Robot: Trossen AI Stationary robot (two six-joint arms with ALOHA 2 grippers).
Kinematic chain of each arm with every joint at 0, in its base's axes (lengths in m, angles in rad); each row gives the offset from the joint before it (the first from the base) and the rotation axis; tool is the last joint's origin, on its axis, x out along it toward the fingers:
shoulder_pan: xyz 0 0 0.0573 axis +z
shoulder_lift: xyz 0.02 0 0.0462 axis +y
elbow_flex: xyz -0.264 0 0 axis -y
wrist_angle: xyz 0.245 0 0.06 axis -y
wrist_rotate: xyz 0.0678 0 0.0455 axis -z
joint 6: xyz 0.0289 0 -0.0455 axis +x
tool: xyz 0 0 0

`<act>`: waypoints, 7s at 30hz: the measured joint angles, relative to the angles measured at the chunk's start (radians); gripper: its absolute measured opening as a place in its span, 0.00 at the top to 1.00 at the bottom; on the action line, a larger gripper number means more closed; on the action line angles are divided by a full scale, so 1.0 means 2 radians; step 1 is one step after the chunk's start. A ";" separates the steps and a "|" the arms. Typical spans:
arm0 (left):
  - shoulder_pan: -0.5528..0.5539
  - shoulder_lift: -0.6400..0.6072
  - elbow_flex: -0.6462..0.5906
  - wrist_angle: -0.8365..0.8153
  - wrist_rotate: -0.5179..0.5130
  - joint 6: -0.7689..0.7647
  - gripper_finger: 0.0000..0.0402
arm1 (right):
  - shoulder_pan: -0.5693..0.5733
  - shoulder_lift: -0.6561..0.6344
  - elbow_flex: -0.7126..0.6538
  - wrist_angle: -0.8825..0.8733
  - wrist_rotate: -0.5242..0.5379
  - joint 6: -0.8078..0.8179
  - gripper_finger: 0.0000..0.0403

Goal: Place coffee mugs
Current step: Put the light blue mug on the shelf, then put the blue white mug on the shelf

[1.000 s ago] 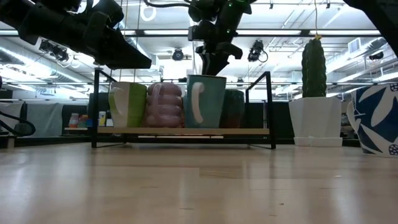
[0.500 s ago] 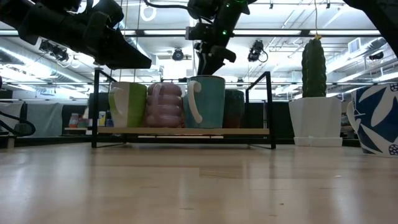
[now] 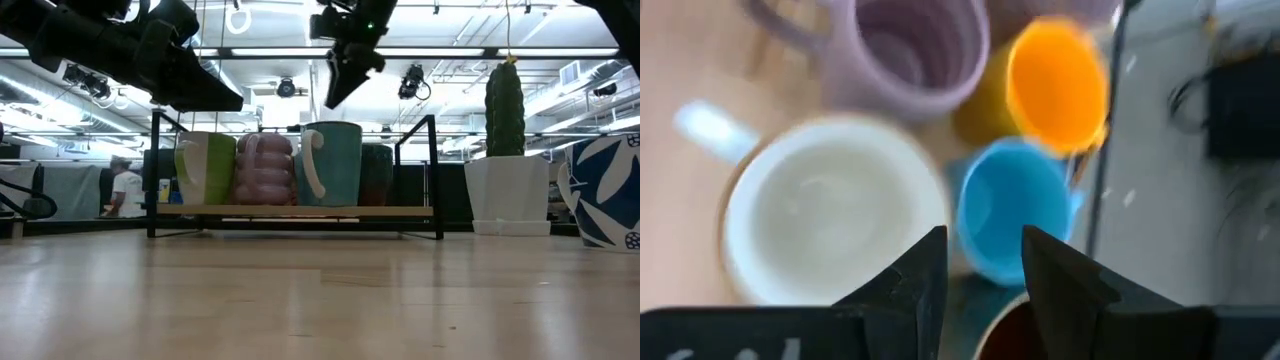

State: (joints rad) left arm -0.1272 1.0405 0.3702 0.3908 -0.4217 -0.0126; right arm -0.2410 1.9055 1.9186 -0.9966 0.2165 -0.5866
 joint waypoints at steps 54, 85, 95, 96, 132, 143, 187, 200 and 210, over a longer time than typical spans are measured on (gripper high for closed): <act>0.000 0.000 0.000 -0.001 0.000 -0.001 0.61 | 0.004 -0.015 -0.114 0.008 0.035 0.239 0.67; -0.001 0.000 0.000 -0.006 0.000 0.029 0.61 | 0.180 -0.073 -0.165 -0.256 -0.093 0.441 0.67; 0.000 0.000 0.000 0.007 0.000 0.043 0.61 | 0.186 -0.225 -0.362 -0.215 -0.086 0.590 0.67; 0.000 0.000 0.000 0.009 0.000 0.043 0.61 | 0.180 -0.238 -0.373 -0.218 -0.075 0.605 0.67; 0.000 0.000 0.000 0.011 0.000 0.042 0.61 | 0.051 -0.278 -0.545 -0.018 -0.200 0.548 0.67; 0.000 0.000 0.000 0.012 0.000 0.038 0.61 | 0.122 -0.226 -0.478 -0.016 -0.186 0.557 0.67; 0.001 0.000 0.000 0.113 0.000 0.243 0.61 | 0.289 -0.151 -0.329 -0.151 -0.185 0.862 0.67; 0.001 0.000 0.000 0.113 0.000 0.245 0.61 | 0.283 -0.089 -0.329 -0.145 -0.174 0.807 0.67; 0.001 0.000 0.000 0.111 0.000 0.244 0.61 | 0.279 -0.079 -0.329 -0.142 -0.157 0.745 0.84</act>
State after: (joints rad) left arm -0.1253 1.0405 0.3702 0.6125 -0.4217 0.4751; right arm 0.3172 1.7477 1.2598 -1.2804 -0.0981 0.9025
